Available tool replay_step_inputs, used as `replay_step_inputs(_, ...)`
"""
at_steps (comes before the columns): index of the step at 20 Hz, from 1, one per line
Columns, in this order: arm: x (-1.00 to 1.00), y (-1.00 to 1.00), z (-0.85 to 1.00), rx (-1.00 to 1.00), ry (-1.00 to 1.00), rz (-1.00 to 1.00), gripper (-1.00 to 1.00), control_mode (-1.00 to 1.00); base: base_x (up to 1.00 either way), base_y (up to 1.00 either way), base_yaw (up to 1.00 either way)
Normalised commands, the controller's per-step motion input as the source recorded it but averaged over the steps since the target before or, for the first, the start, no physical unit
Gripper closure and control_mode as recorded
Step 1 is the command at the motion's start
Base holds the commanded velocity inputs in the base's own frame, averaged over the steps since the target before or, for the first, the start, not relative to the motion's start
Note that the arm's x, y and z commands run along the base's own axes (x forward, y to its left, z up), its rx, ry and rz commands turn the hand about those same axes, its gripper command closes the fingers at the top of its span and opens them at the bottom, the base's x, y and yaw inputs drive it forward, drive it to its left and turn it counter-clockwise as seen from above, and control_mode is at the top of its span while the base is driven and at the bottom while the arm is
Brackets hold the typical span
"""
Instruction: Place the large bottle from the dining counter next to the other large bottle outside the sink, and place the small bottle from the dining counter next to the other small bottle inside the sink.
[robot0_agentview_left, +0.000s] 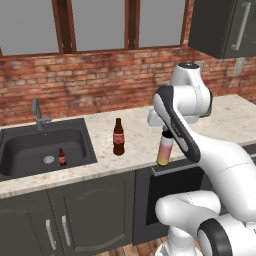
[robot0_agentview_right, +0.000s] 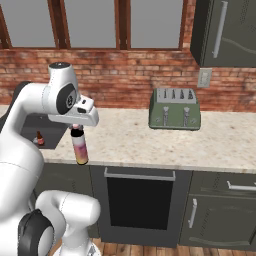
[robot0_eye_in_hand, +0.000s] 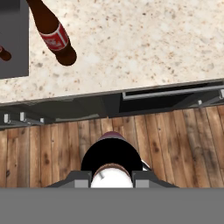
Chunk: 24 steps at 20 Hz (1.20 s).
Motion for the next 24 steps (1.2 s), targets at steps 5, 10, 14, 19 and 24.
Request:
replay_step_inputs(5,0.0,0.0,0.0,0.0,0.0,0.0,1.0,1.0,0.0,0.0,0.0)
replay_step_inputs(10,0.0,0.0,0.0,0.0,0.0,0.0,1.0,1.0,0.0,0.0,0.0)
replay_step_inputs(14,0.0,0.0,0.0,0.0,0.0,0.0,1.0,1.0,0.0,0.0,0.0)
replay_step_inputs(19,0.0,0.0,0.0,0.0,0.0,0.0,1.0,1.0,0.01,0.0,0.0)
replay_step_inputs(24,0.0,0.0,0.0,0.0,0.0,0.0,1.0,1.0,0.32,0.01,0.0)
